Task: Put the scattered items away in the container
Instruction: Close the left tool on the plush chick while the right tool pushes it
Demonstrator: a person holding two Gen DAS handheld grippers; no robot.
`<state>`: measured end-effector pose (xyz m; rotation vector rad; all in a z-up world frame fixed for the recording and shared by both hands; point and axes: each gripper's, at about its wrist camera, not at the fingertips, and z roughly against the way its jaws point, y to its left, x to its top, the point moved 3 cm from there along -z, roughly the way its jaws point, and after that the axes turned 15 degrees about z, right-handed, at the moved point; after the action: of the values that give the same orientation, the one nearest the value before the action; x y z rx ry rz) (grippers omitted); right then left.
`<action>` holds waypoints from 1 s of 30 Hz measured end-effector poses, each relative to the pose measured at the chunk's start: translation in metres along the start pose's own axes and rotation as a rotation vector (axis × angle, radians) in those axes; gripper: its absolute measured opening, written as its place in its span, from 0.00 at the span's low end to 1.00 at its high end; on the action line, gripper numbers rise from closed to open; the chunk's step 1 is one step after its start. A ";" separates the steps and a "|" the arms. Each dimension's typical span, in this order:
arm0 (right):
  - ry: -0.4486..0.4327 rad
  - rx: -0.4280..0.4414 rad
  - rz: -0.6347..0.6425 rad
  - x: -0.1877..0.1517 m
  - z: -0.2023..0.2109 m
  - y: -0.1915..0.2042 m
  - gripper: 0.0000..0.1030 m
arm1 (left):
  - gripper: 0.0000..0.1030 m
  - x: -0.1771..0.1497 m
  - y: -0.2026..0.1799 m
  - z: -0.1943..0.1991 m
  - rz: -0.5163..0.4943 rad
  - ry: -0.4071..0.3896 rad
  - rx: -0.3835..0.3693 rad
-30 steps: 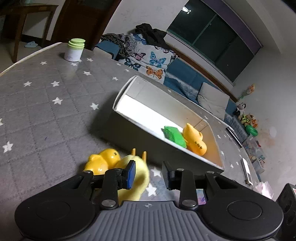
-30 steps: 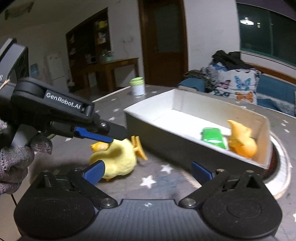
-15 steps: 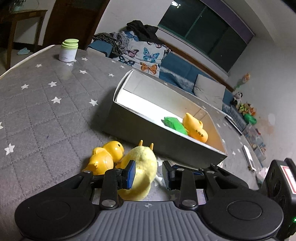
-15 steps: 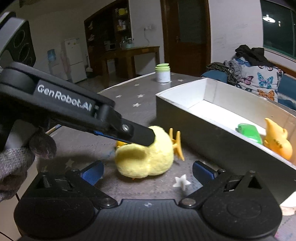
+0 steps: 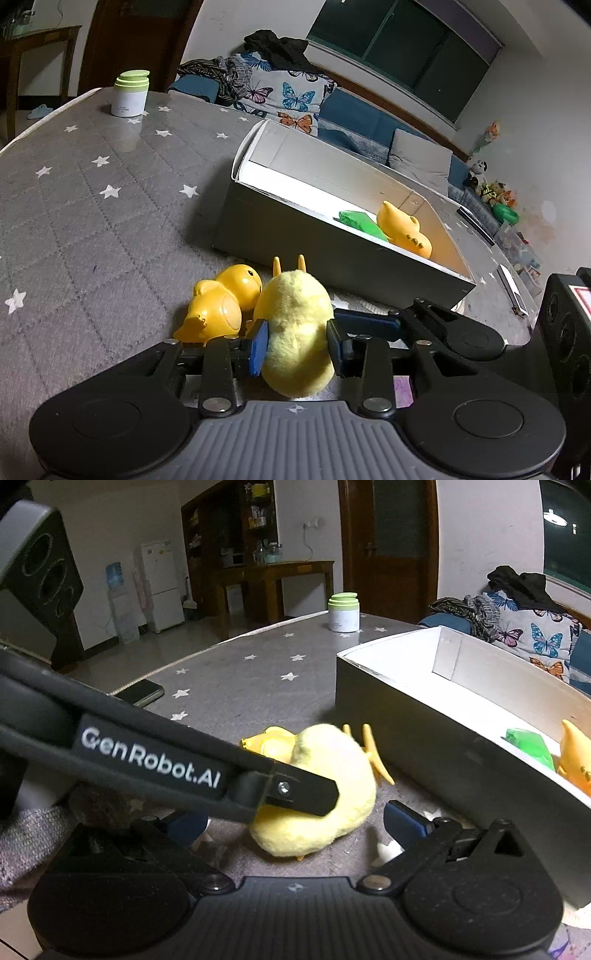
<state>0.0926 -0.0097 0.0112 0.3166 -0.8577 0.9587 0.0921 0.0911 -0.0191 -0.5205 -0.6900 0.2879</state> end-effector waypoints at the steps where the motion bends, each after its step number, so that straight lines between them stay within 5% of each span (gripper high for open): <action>1: 0.002 0.002 0.001 0.000 -0.002 0.000 0.97 | 0.37 0.001 0.000 0.000 0.001 0.001 0.000; 16: 0.011 -0.029 0.020 0.002 -0.010 -0.002 0.90 | 0.40 0.006 -0.001 -0.011 0.018 0.038 0.000; 30: -0.002 -0.066 0.048 -0.003 -0.003 0.002 0.81 | 0.43 -0.005 -0.013 -0.019 -0.047 0.028 0.084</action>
<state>0.0916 -0.0087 0.0069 0.2409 -0.9002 0.9726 0.1023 0.0715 -0.0268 -0.4274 -0.6595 0.2638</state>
